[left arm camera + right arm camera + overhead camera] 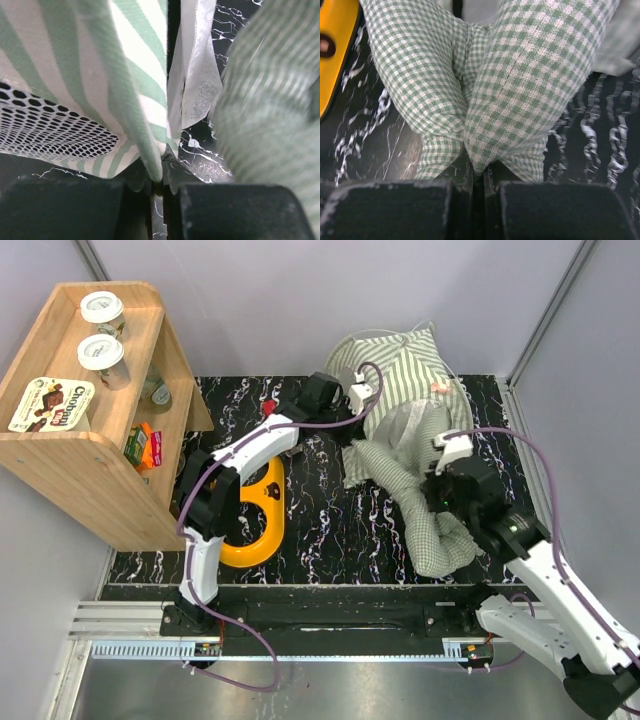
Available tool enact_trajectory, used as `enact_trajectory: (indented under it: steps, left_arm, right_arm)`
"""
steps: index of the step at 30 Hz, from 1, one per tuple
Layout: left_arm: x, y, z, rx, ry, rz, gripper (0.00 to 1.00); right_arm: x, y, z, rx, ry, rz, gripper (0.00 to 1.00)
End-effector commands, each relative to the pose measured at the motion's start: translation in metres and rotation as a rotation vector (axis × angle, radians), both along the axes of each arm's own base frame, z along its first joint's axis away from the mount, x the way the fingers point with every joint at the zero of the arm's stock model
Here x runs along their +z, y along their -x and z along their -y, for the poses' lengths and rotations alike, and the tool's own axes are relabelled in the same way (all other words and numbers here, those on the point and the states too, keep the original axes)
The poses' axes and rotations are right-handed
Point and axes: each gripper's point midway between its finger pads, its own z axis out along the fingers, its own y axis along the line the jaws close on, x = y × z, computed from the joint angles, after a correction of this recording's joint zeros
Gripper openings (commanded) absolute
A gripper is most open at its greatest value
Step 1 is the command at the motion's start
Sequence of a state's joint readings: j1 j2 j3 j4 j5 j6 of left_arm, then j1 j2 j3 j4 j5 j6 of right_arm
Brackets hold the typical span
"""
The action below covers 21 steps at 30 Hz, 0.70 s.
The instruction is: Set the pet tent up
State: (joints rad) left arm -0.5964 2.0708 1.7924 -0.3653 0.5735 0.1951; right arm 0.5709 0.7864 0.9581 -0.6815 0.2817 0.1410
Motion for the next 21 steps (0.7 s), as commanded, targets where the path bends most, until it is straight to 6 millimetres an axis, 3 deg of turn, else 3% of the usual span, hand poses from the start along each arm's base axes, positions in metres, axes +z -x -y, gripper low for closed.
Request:
enact_trajectory:
  steps: [1,7,13,17,21]
  left_arm:
    - [0.016,0.011,-0.011,0.056,0.03,-0.023,0.02]
    - [0.014,0.045,-0.036,0.052,0.029,-0.066,0.0]
    - [0.01,0.069,-0.053,-0.008,-0.01,-0.082,0.0]
    - [0.0,0.079,-0.059,-0.035,-0.036,-0.103,0.0]
    - [-0.004,0.083,-0.06,-0.055,-0.05,-0.118,0.0]
  right_arm:
    - [-0.01,-0.003,-0.065,0.354,-0.068,-0.002,0.0]
    - [-0.017,-0.022,-0.074,0.358,-0.082,-0.029,0.0]
    - [-0.035,-0.059,-0.054,0.207,-0.165,-0.106,0.0]
    - [-0.024,-0.085,-0.034,0.036,-0.236,-0.059,0.0]
    - [-0.002,-0.095,-0.014,-0.104,-0.279,0.019,0.0]
